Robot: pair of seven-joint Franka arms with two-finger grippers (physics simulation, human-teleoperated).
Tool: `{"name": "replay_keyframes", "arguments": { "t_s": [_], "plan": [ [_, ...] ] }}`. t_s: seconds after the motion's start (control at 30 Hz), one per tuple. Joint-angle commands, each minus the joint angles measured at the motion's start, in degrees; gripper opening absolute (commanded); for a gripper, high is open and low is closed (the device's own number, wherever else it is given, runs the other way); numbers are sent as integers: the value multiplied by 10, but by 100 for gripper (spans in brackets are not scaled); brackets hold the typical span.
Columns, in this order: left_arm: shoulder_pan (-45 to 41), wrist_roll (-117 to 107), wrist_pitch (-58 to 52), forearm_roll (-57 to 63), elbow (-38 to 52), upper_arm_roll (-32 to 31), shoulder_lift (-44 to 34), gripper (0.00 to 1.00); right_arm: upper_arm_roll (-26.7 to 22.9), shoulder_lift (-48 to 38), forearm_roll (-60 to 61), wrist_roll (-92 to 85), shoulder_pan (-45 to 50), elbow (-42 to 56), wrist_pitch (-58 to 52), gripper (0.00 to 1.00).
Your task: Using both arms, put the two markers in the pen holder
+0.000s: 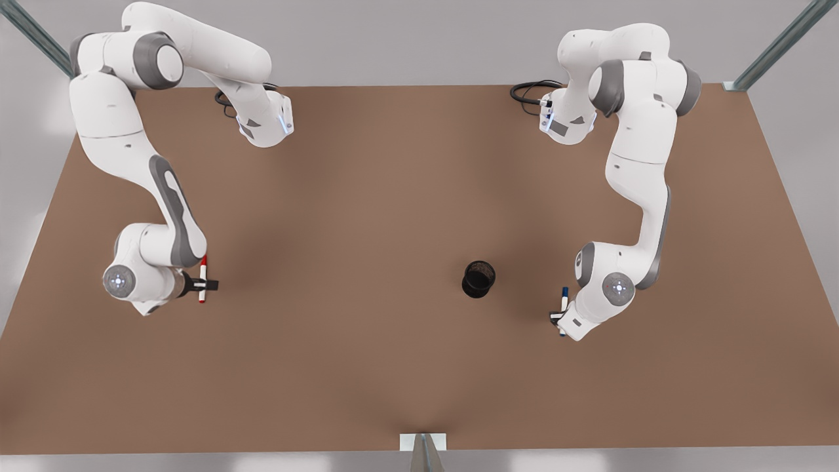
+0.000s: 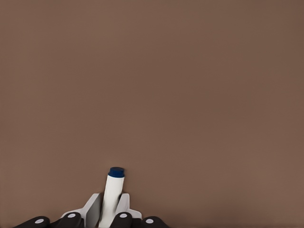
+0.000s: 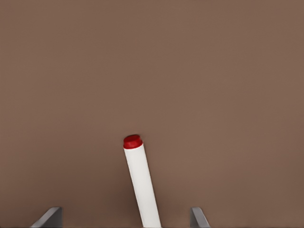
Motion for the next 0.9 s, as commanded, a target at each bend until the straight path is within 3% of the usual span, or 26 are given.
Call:
{"name": "replay_keyframes", "arguments": {
  "t_s": [0.0, 0.07, 0.13, 0.2, 0.27, 0.33, 0.47, 0.57, 0.63, 0.7, 0.87],
  "plan": [
    [0, 1, 1, 1, 1, 0, 2, 38, 0, 1, -7, -20, -7, -15, 81, 100],
    [0, 1, 1, 1, 2, 0, 2, 38, 0, 6, -14, -21, -8, -17, 84, 95],
    [0, 1, 1, 1, 4, 0, 4, 38, 0, 5, -15, -21, -8, -17, 82, 74],
    [0, 1, 1, 0, 4, 0, 4, 29, 1, 5, -15, -21, -8, -17, 82, 63],
    [0, 1, 1, 0, 4, 0, 4, 26, 0, 5, -14, -22, -8, -19, 82, 58],
    [0, 0, 0, 0, 5, 0, 2, 21, 0, 6, -14, -24, -9, -19, 83, 54],
    [0, 0, -40, -1, 9, -1, -29, 21, 0, 8, -14, -24, -9, -19, 83, 52],
    [8, 14, -139, -15, 10, -40, -106, 21, 0, 9, -14, -24, -8, -20, 83, 50],
    [10, 50, -240, -97, 31, -73, -158, 21, 0, 9, -14, -24, -8, -20, 83, 48],
    [3, 115, -267, -194, 57, -107, -166, 21, 0, 9, -15, -24, -8, -20, 82, 43],
    [-18, 502, -168, -370, 28, -142, -163, 21, 0, 9, -15, -28, -8, -20, 82, 35]
  ]
}}
